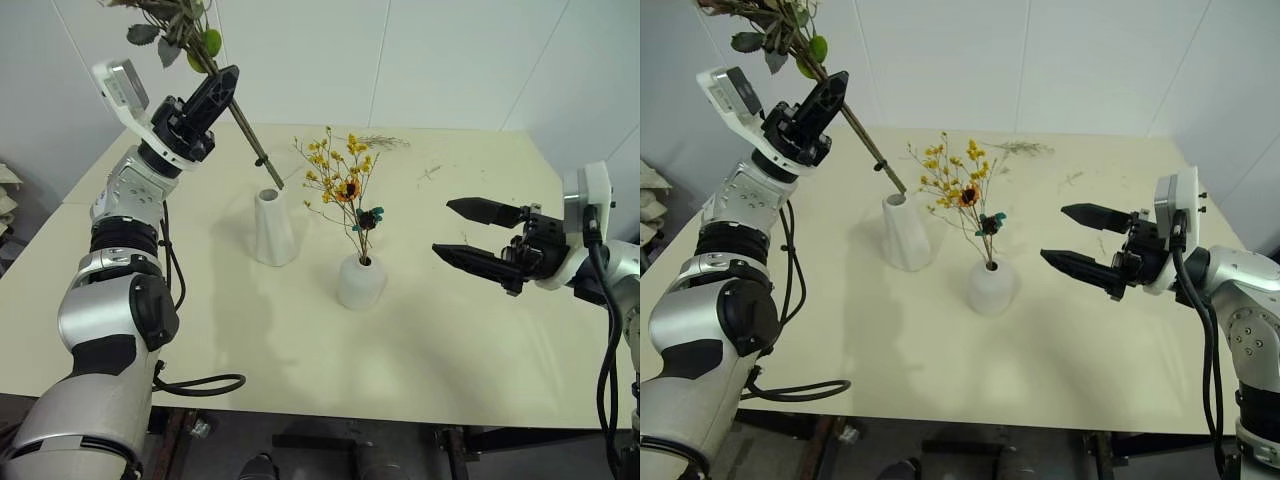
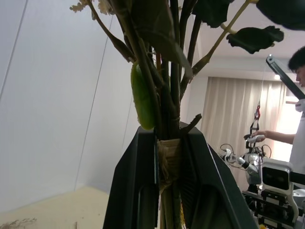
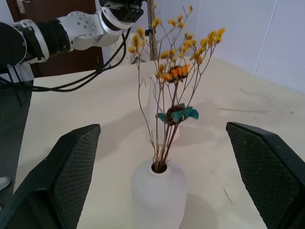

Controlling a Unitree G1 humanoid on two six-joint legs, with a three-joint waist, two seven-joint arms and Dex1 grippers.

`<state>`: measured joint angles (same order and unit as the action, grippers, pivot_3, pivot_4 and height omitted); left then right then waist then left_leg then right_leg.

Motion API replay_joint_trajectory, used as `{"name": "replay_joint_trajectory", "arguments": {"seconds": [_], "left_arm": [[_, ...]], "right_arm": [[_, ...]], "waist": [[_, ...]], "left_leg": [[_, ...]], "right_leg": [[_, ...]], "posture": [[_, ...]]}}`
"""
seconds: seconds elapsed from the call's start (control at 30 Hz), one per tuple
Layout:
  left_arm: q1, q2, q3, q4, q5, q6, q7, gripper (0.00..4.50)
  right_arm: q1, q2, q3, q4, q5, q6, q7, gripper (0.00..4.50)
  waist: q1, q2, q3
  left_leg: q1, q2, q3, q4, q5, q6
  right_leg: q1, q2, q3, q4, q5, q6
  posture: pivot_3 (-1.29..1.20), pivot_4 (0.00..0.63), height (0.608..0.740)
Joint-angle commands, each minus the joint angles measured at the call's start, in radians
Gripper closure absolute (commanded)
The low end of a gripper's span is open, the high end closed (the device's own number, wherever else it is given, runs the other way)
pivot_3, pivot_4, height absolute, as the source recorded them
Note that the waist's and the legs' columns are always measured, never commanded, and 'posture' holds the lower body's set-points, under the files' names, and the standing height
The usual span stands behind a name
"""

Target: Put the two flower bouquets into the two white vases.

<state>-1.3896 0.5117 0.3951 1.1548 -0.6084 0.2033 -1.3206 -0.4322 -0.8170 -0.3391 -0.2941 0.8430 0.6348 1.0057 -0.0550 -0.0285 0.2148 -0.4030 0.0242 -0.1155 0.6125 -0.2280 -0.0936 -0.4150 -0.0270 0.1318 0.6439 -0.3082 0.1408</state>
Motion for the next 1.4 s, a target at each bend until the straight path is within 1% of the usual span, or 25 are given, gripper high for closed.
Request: {"name": "replay_joint_trajectory", "arguments": {"seconds": [0.03, 0.43, 0.57, 0.77, 1.17, 1.4], "left_arm": [[-0.051, 0.001, 0.001, 0.014, 0.037, -0.051, -0.006, 4.24], [-0.094, 0.030, -0.022, 0.067, 0.151, -0.161, -0.020, 4.24], [-0.097, 0.045, -0.023, 0.072, 0.176, -0.170, -0.022, 4.24], [-0.098, 0.060, -0.019, 0.077, 0.208, -0.217, 0.012, 4.24], [-0.084, 0.035, -0.014, 0.090, 0.236, -0.275, 0.103, 4.24], [-0.067, 0.016, -0.015, 0.099, 0.245, -0.279, 0.103, 4.24]], "right_arm": [[0.015, -0.020, -0.037, -0.049, 0.006, -0.018, -0.014, 0.00], [0.048, -0.020, -0.034, -0.076, -0.002, -0.026, -0.045, 0.00], [0.049, -0.019, -0.030, -0.076, -0.008, -0.027, -0.049, 0.00], [0.047, -0.015, -0.017, -0.069, -0.023, -0.031, -0.049, 0.00], [0.050, -0.010, -0.010, -0.070, -0.038, -0.036, -0.052, 0.00], [0.066, -0.010, -0.017, -0.085, -0.034, -0.032, -0.062, 0.00]], "waist": [[-0.001, 0.000, 0.000], [-0.002, 0.000, 0.000], [-0.001, 0.000, 0.000], [0.000, 0.000, 0.000], [0.000, 0.000, 0.000], [-0.001, 0.000, 0.000]], "left_leg": [[0.000, 0.000, 0.000, 0.000, 0.000, 0.000], [0.000, 0.000, 0.000, 0.000, 0.000, 0.000], [0.000, 0.000, 0.000, 0.000, 0.000, 0.000], [0.000, 0.000, 0.000, 0.000, 0.000, 0.000], [0.000, 0.000, 0.000, 0.000, 0.000, 0.000], [0.000, 0.000, 0.000, 0.000, 0.000, 0.000]], "right_leg": [[0.000, 0.000, 0.000, 0.000, 0.000, 0.000], [0.000, 0.000, 0.000, 0.000, 0.000, 0.000], [0.000, 0.000, 0.000, 0.000, 0.000, 0.000], [0.000, 0.000, 0.000, 0.000, 0.000, 0.000], [0.000, 0.000, 0.000, 0.000, 0.000, 0.000], [0.000, 0.000, 0.000, 0.001, 0.000, 0.000]], "posture": [[0.00, 0.150, 0.740], [0.00, 0.150, 0.740], [0.00, 0.150, 0.740], [0.00, 0.150, 0.740], [0.00, 0.150, 0.740], [0.00, 0.150, 0.740]]}}
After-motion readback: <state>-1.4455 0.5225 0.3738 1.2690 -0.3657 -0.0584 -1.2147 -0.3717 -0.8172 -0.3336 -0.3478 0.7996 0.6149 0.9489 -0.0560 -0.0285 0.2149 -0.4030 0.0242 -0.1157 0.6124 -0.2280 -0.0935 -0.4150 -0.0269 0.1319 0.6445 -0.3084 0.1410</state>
